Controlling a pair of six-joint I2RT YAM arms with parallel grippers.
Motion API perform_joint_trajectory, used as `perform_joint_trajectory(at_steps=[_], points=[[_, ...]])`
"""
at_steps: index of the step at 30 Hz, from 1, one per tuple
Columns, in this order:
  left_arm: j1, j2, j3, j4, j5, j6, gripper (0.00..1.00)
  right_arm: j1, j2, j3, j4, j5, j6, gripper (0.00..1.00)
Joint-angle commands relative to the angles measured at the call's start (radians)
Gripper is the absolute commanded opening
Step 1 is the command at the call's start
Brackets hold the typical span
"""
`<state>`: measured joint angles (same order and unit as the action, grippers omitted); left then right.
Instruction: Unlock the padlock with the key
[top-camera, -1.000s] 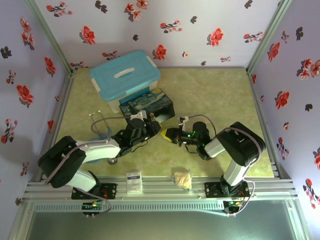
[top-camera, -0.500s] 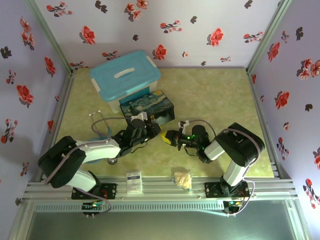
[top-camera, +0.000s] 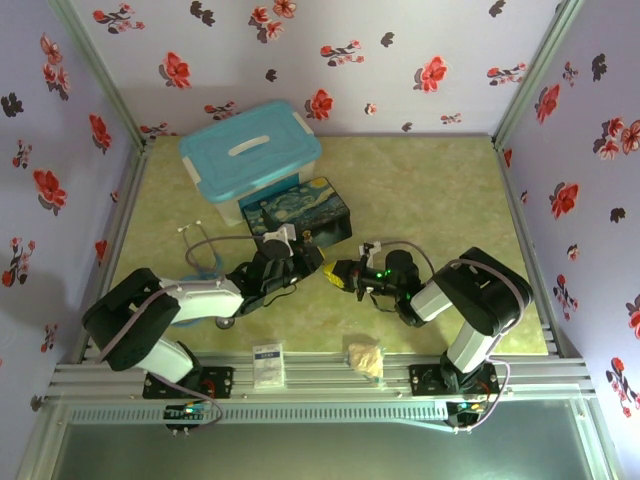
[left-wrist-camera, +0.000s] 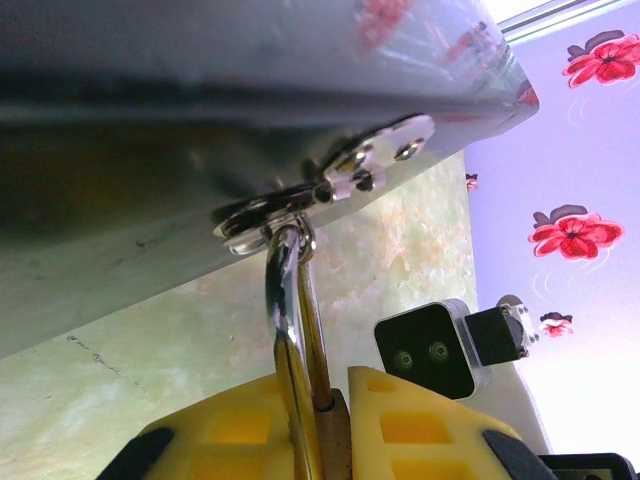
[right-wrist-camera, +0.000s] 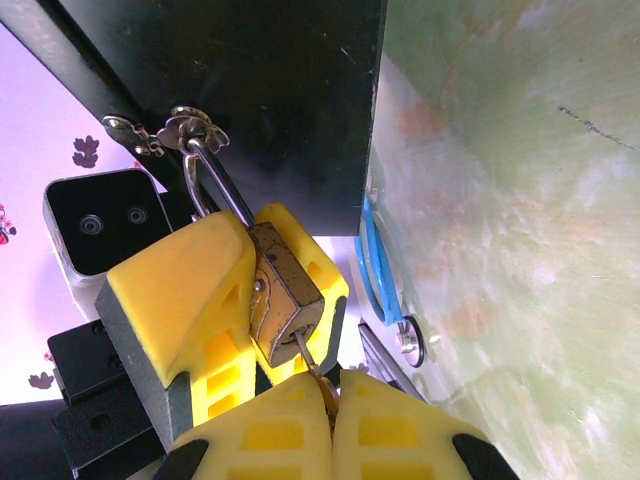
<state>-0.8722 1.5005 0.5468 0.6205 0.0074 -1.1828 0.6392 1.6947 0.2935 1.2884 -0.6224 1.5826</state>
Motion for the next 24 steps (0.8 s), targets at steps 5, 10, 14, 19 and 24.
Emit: perform_joint_trajectory(at_steps=[5,10,14,19,24], points=[[-0.036,0.0,-0.025,-0.044,0.061,0.024,0.0,-0.048,-0.003,-0.001,0.097,0.055,-0.016,0.07],[-0.035,-0.001,-0.038,-0.036,0.051,0.017,0.0,-0.072,0.002,-0.006,0.097,0.036,-0.022,0.05],[-0.034,0.003,-0.038,-0.028,0.052,0.011,0.0,-0.075,0.011,-0.01,0.097,0.032,-0.022,0.0],[-0.033,-0.004,-0.04,-0.033,0.049,0.011,0.0,-0.084,-0.01,-0.055,0.097,0.044,-0.033,0.0],[-0.033,-0.008,-0.042,-0.018,0.048,0.001,0.0,-0.1,0.004,-0.07,0.098,0.05,-0.045,0.0]])
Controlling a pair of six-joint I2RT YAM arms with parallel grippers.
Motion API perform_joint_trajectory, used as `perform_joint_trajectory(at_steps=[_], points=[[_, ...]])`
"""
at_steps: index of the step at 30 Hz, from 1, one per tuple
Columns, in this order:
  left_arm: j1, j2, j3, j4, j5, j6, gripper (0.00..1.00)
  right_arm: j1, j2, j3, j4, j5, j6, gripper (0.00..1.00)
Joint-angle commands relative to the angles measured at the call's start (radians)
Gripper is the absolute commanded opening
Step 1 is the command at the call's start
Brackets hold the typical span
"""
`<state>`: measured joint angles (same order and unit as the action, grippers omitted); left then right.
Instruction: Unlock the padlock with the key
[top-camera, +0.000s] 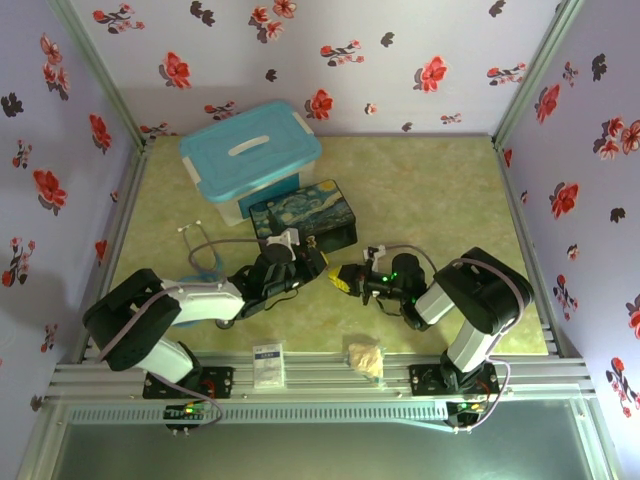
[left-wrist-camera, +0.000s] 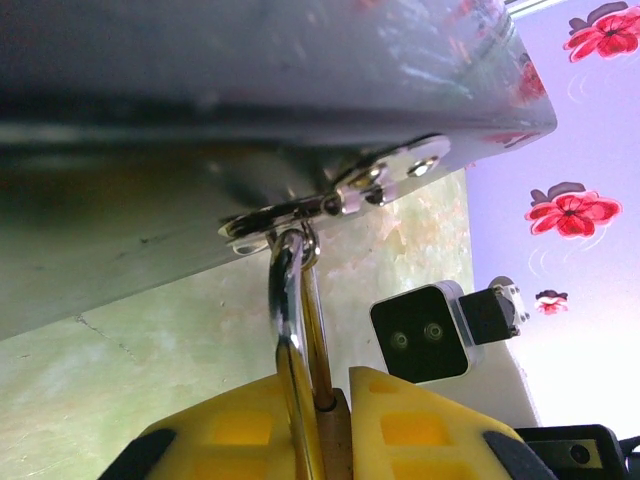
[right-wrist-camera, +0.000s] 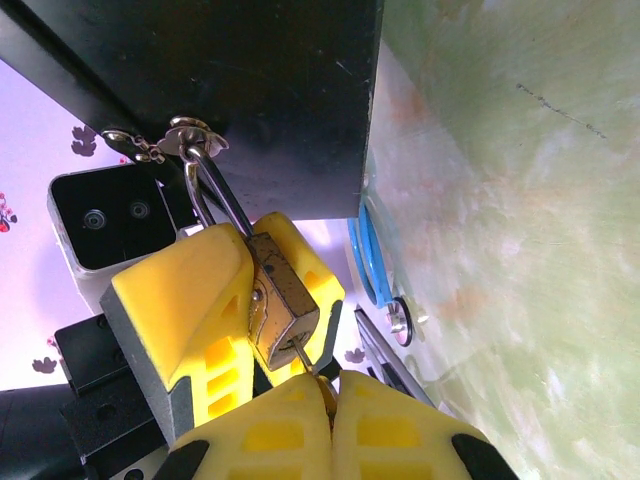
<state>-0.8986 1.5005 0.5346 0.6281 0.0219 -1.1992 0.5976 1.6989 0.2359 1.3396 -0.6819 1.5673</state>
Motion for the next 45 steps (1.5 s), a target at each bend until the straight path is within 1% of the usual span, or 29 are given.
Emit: perform_joint_trajectory(at_steps=[1,5,7,13,15,18,20,22,26,29,31,34,36,38,39,40,41,45], points=[[-0.007,-0.009,-0.034,-0.015,0.036,0.01,0.0,-0.062,0.007,-0.012,0.046,0.113,-0.037,0.0],[-0.004,-0.012,-0.065,0.068,0.05,-0.033,0.0,-0.065,0.046,0.014,0.047,0.095,-0.052,0.0],[-0.004,-0.01,-0.063,0.067,0.054,-0.035,0.0,-0.057,0.036,0.018,0.047,0.107,-0.055,0.0],[-0.005,-0.021,-0.024,-0.031,0.049,0.012,0.0,-0.004,-0.038,0.001,0.046,0.174,-0.057,0.0],[-0.009,-0.028,-0.002,-0.079,0.039,0.036,0.0,0.024,-0.032,0.005,0.046,0.197,-0.042,0.0],[-0.014,-0.04,0.021,-0.134,0.018,0.063,0.0,0.096,-0.007,0.011,0.047,0.26,-0.015,0.0],[-0.013,-0.037,0.018,-0.125,0.018,0.058,0.0,0.139,-0.002,0.009,0.047,0.301,-0.016,0.0],[-0.013,-0.031,0.017,-0.114,0.017,0.053,0.0,0.158,-0.015,0.0,0.047,0.331,-0.026,0.0],[-0.013,-0.012,0.011,-0.09,0.019,0.044,0.0,0.158,-0.03,0.008,0.047,0.331,-0.031,0.0],[-0.013,0.011,-0.011,-0.015,0.039,0.007,0.0,0.161,-0.005,0.045,0.047,0.328,-0.013,0.0],[-0.014,0.031,-0.023,0.024,0.044,-0.008,0.0,0.189,0.008,0.079,0.047,0.349,-0.005,0.0],[-0.014,0.044,-0.033,0.037,0.041,-0.007,0.0,0.23,0.016,0.108,0.047,0.375,0.001,0.0],[-0.013,0.049,-0.035,0.04,0.036,-0.012,0.0,0.229,0.009,0.089,0.047,0.399,-0.004,0.0],[-0.017,0.056,-0.033,0.045,0.038,-0.014,0.0,0.207,0.005,0.061,0.047,0.403,-0.016,0.0],[-0.017,0.057,-0.034,0.045,0.039,-0.014,0.0,0.196,0.003,0.05,0.047,0.395,-0.02,0.03],[-0.017,0.056,-0.036,0.044,0.038,-0.014,0.0,0.18,0.001,0.038,0.047,0.38,-0.026,0.07],[-0.018,0.055,-0.039,0.043,0.038,-0.014,0.0,0.166,0.003,0.023,0.046,0.374,-0.028,0.14],[-0.017,0.071,-0.046,0.056,0.033,-0.014,0.0,0.133,0.024,-0.008,0.046,0.355,-0.034,0.15]])
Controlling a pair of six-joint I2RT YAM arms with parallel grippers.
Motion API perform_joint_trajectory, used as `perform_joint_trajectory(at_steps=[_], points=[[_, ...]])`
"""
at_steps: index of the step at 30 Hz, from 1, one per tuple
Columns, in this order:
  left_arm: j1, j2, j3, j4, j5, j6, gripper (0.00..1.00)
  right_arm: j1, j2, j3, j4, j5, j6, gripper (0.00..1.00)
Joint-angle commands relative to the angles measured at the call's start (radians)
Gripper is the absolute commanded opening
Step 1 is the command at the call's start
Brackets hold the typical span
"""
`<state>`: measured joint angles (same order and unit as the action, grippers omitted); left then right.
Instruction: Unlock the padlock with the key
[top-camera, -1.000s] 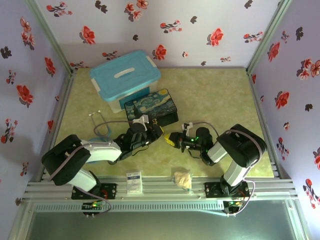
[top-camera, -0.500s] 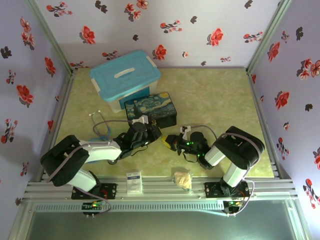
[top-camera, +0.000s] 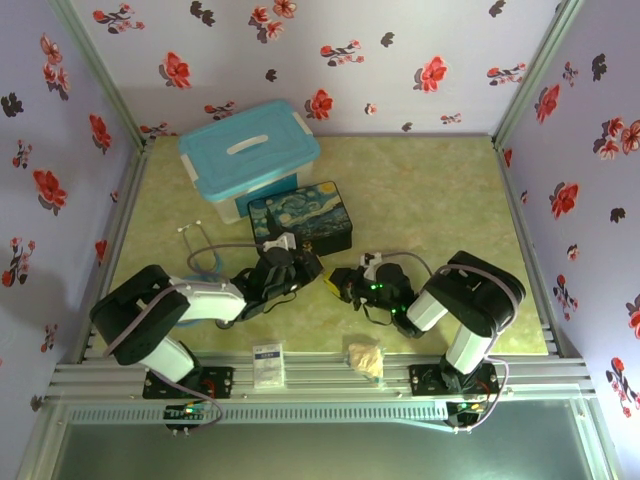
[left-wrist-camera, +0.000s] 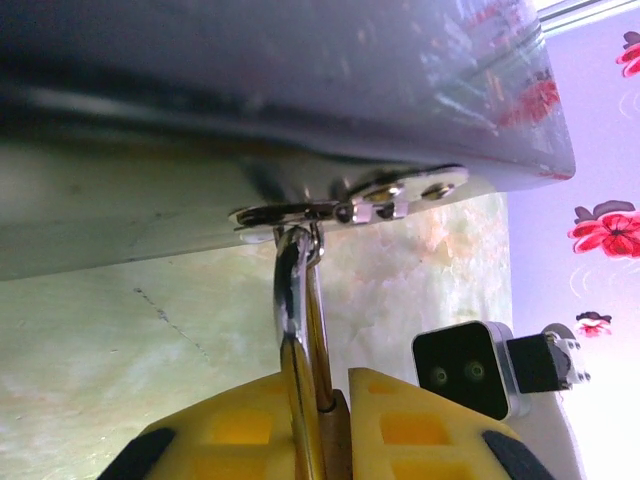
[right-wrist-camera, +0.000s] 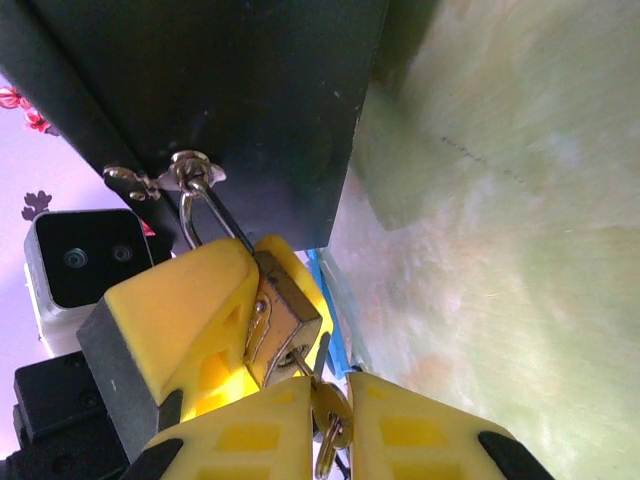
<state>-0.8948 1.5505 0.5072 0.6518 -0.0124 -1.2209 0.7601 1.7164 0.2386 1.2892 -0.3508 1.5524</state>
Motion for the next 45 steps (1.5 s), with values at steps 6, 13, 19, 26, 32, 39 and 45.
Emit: perform_joint_trajectory(at_steps=[6,13,19,26,32,39,45], points=[[-0.016,0.091,-0.027,0.115,0.066,-0.025,0.0,-0.03,0.015,-0.036,0.096,0.031,-0.03,0.13],[-0.012,0.12,-0.03,0.151,0.053,-0.038,0.0,-0.022,-0.01,-0.073,0.096,0.046,-0.033,0.0],[-0.016,0.141,-0.03,0.18,0.052,-0.051,0.0,-0.012,0.007,-0.062,0.098,0.051,-0.021,0.0],[-0.017,0.179,-0.036,0.233,0.056,-0.072,0.0,0.028,0.004,-0.054,0.097,0.104,-0.012,0.0],[-0.018,0.18,-0.032,0.232,0.06,-0.072,0.0,0.0,0.024,-0.06,0.096,0.074,-0.017,0.13],[-0.017,0.196,-0.032,0.253,0.06,-0.079,0.0,0.019,0.006,-0.077,0.096,0.093,-0.015,0.17],[-0.01,0.202,-0.03,0.259,0.069,-0.084,0.0,0.024,0.007,-0.072,0.096,0.093,-0.019,0.04]])
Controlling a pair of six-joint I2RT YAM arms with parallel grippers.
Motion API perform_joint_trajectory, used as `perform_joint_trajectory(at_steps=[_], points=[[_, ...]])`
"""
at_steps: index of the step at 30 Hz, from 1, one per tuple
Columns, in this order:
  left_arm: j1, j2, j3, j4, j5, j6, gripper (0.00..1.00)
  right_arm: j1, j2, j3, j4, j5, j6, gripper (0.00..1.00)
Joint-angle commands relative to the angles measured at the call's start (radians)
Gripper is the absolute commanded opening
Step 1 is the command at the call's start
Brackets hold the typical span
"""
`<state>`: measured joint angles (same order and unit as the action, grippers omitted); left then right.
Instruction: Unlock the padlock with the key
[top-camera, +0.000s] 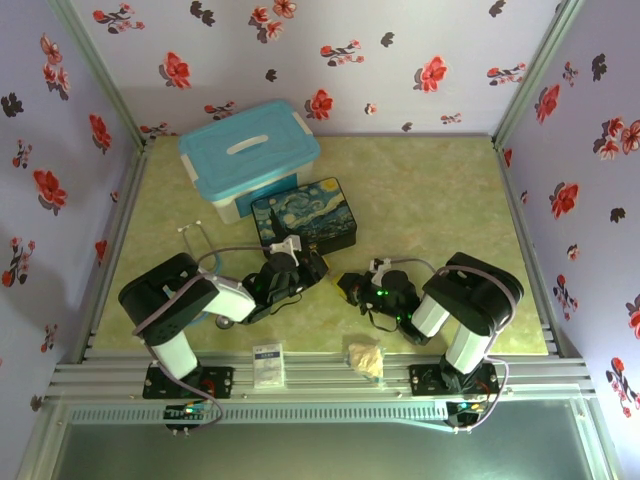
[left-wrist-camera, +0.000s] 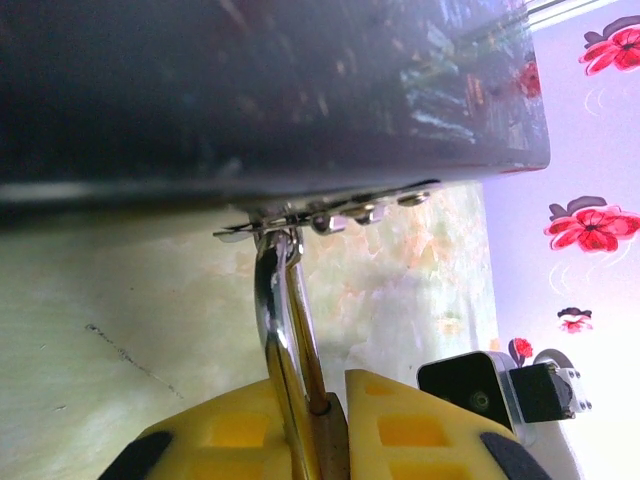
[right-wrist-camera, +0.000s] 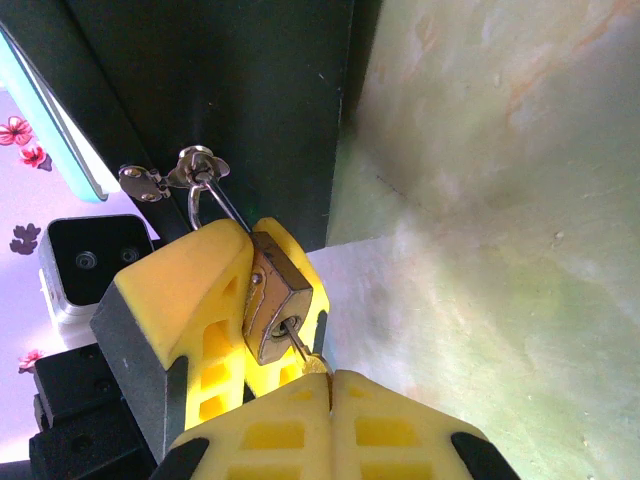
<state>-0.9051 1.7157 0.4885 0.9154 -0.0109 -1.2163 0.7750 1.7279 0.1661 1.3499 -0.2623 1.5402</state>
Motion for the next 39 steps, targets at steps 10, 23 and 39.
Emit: perform_joint_trajectory(at_steps=[10,23,39], points=[[-0.016,0.03,-0.016,-0.026,0.089,-0.092,0.0,-0.001,0.035,0.064,0.036,0.009,-0.011,0.0],[-0.029,-0.016,0.022,-0.204,0.109,-0.026,0.0,-0.039,-0.001,0.084,0.035,0.003,-0.035,0.0],[-0.047,0.056,0.025,-0.084,0.128,-0.072,0.0,-0.021,-0.093,0.13,-0.18,0.021,-0.238,0.07]])
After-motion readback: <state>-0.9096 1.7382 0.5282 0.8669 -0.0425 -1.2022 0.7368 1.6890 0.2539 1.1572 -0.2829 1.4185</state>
